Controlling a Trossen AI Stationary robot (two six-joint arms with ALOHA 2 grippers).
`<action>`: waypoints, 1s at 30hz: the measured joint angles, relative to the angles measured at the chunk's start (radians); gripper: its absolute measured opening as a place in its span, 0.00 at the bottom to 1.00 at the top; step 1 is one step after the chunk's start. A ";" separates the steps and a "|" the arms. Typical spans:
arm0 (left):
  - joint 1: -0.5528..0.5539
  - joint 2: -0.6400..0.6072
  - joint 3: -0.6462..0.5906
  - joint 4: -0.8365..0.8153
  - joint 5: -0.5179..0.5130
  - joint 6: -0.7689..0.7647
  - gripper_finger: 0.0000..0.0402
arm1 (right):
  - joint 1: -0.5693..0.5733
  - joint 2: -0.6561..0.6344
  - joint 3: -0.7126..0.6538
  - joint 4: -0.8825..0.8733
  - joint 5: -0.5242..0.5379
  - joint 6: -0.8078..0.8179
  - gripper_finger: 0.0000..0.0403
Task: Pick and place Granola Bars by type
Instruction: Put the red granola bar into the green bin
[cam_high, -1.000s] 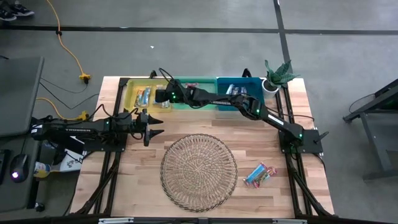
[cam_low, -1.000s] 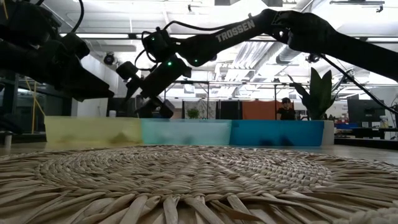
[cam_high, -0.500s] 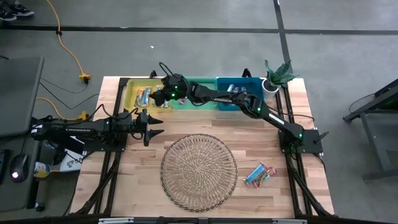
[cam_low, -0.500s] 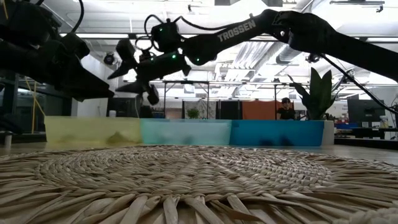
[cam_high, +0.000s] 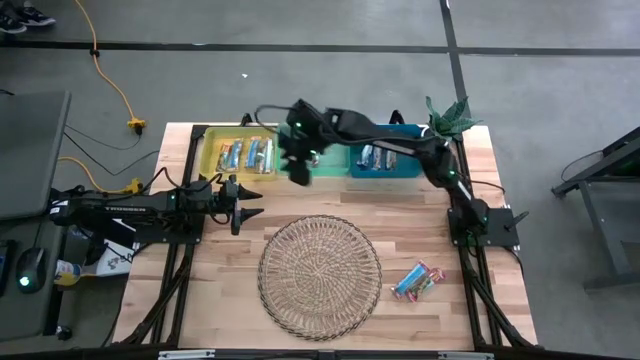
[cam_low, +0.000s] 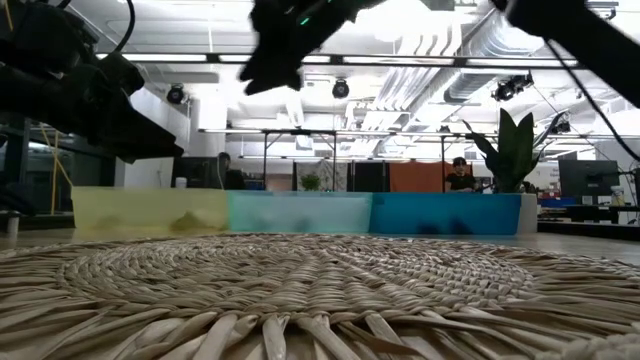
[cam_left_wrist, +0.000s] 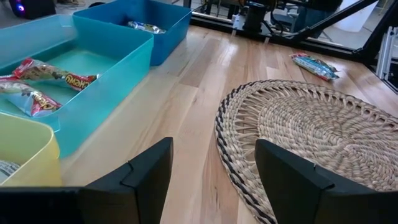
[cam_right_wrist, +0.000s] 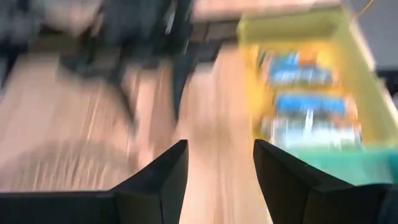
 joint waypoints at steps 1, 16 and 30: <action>0.000 0.000 0.000 0.000 0.000 0.000 0.56 | 0.007 -0.028 0.000 -0.080 0.011 -0.046 0.42; 0.000 0.000 0.000 0.000 0.000 0.000 0.56 | 0.194 -0.343 -0.025 -0.722 0.136 -0.166 0.44; 0.000 0.000 0.000 0.000 0.000 0.000 0.56 | 0.354 -0.963 -0.800 -0.532 0.216 0.109 0.47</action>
